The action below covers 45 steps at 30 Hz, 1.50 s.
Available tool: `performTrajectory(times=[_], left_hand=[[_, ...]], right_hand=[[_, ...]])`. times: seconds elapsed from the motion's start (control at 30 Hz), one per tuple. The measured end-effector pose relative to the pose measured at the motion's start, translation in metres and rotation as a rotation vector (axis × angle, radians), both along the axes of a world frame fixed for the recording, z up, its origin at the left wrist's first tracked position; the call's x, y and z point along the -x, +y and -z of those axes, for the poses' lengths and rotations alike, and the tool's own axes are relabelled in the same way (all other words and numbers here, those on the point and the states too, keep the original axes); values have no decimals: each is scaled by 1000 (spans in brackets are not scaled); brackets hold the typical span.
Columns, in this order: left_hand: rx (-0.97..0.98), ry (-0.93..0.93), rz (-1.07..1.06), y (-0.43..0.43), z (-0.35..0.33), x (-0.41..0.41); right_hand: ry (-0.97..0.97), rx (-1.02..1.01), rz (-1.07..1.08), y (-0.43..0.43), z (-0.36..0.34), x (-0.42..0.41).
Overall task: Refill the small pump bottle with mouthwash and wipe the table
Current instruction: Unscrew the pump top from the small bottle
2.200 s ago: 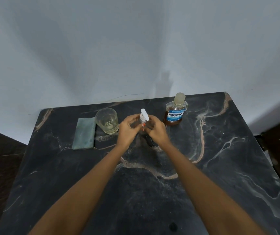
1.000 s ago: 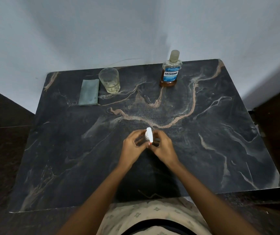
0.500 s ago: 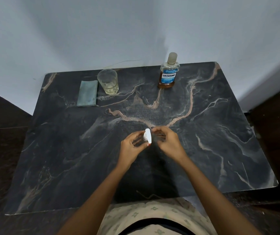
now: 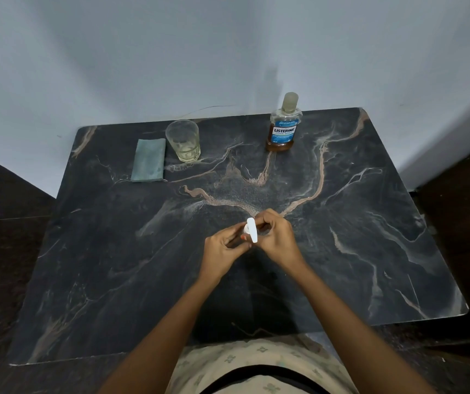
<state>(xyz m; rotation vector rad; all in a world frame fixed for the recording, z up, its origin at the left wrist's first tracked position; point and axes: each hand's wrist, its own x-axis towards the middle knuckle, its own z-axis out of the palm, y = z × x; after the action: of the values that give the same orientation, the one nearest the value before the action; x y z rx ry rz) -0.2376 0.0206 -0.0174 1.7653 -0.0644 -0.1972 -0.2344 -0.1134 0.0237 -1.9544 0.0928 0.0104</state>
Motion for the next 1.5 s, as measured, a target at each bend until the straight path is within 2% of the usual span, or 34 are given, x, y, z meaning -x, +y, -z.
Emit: performTrajectory(times=[0.3, 0.47, 0.7, 0.97, 1.17, 1.37, 1.5], left_hand=[[27, 0, 14, 1, 2, -1], [18, -6, -20, -1, 3, 0], [32, -7, -16, 0, 2, -1], [24, -36, -20, -1, 3, 0], [45, -25, -8, -1, 2, -1], [36, -22, -35, -2, -2, 1], [45, -23, -23, -2, -2, 1]], right_hand=[[20, -44, -134, -7, 1, -2], [177, -316, -89, -7, 3, 4], [109, -111, 40, -1, 2, 3], [77, -160, -8, -6, 4, 10], [-7, 37, 5, 2, 1, 4], [48, -29, -50, 0, -2, 8], [40, -45, -12, 3, -2, 8]])
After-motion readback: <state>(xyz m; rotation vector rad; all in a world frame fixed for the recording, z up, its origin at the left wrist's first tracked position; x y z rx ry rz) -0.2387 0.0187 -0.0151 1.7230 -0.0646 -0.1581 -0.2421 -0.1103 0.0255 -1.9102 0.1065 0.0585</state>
